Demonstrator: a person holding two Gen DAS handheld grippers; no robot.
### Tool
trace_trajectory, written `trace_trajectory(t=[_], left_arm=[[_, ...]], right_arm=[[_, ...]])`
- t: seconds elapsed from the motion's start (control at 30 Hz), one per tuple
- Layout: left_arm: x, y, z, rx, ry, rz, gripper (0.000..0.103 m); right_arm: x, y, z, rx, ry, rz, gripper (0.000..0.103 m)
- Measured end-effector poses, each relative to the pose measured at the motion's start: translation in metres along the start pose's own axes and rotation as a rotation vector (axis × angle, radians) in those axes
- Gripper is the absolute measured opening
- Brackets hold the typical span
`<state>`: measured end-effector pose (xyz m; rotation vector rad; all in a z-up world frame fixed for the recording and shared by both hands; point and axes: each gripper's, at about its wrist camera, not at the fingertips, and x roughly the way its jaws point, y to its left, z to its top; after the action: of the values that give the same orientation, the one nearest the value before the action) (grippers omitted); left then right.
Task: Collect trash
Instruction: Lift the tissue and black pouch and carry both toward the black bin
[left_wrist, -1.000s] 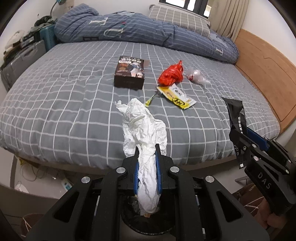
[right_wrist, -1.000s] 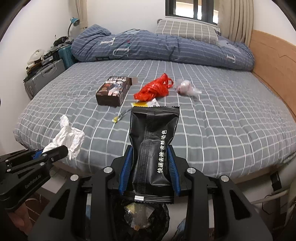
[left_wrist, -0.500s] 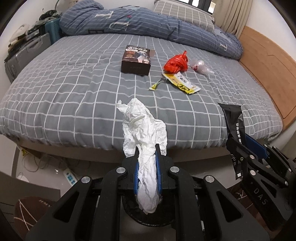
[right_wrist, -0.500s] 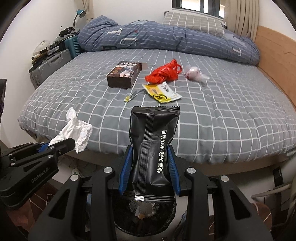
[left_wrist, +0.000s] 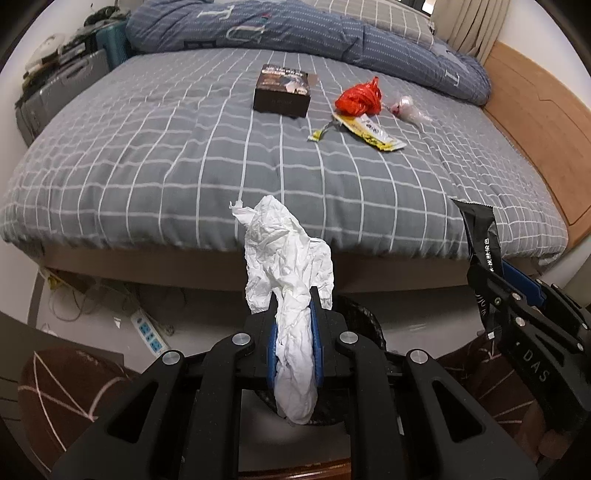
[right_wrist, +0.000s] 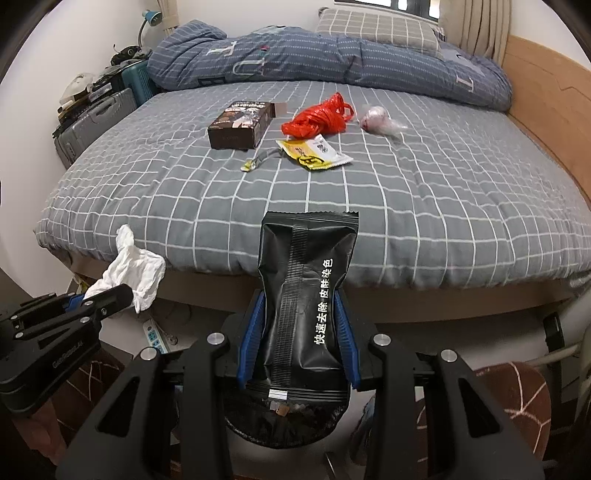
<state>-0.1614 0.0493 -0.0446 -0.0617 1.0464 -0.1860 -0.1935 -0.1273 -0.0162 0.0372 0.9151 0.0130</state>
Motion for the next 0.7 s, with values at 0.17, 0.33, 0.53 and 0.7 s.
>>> trace_trajectory(t=[0.17, 0.33, 0.53, 0.7], left_arm=[[-0.002, 0.003, -0.019, -0.022, 0.027, -0.012, 0.013], [0.008, 0.011, -0.037, -0.030, 0.065, 0.008, 0.013], [0.044, 0.024, -0.053, -0.050, 0.135, 0.041, 0.013], [0.064, 0.025, -0.060, -0.039, 0.164, 0.039, 0.013]], right_arm=[[-0.001, -0.001, -0.015, 0.006, 0.032, -0.003, 0.036], [0.011, 0.003, -0.028, -0.005, 0.085, -0.006, 0.036], [0.046, 0.009, -0.052, -0.021, 0.175, -0.011, 0.036], [0.076, 0.007, -0.068, -0.014, 0.247, 0.006, 0.036]])
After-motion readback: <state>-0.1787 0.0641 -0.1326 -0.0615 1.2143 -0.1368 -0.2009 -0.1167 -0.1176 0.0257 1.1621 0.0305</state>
